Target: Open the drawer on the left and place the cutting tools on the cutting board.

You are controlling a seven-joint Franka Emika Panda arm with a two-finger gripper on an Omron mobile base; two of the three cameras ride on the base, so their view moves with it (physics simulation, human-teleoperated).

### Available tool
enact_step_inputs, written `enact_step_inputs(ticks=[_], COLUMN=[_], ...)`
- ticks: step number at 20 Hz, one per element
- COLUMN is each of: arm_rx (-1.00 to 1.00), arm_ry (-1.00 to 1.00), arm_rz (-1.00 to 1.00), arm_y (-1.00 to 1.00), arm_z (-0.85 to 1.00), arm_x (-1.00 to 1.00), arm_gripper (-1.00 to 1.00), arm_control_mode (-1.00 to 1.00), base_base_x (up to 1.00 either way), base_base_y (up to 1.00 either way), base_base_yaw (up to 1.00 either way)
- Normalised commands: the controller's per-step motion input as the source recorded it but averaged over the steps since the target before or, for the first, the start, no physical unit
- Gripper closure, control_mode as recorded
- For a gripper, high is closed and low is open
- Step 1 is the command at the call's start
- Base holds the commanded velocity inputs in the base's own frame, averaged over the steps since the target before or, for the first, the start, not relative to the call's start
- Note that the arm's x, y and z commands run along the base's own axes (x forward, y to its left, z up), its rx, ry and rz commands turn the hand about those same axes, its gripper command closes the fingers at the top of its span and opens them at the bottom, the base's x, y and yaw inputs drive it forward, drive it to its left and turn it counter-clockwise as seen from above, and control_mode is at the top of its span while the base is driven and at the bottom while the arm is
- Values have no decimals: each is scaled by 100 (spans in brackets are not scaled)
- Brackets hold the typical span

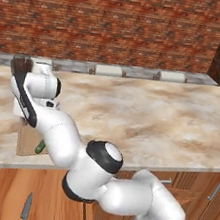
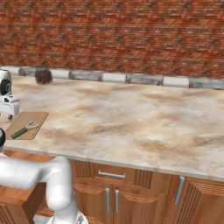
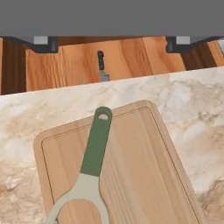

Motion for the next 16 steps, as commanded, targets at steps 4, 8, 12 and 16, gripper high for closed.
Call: enact_step_inputs(ticks=[4, 8, 12, 16], arm_rx=[8, 19, 3, -2], arm_ry=[-3, -3, 7, 10], arm_rz=[2, 1, 2, 7], arm_y=[-9, -1, 8, 4], arm_z=[-65, -70, -46, -31], arm_x=[-83, -100, -79, -72], arm_gripper=[-100, -100, -100, -100], arm_control_mode=[-100, -100, -100, -100], base_base_x=[0, 0, 0, 0], base_base_y=[0, 0, 0, 0], base_base_yaw=[0, 0, 0, 0])
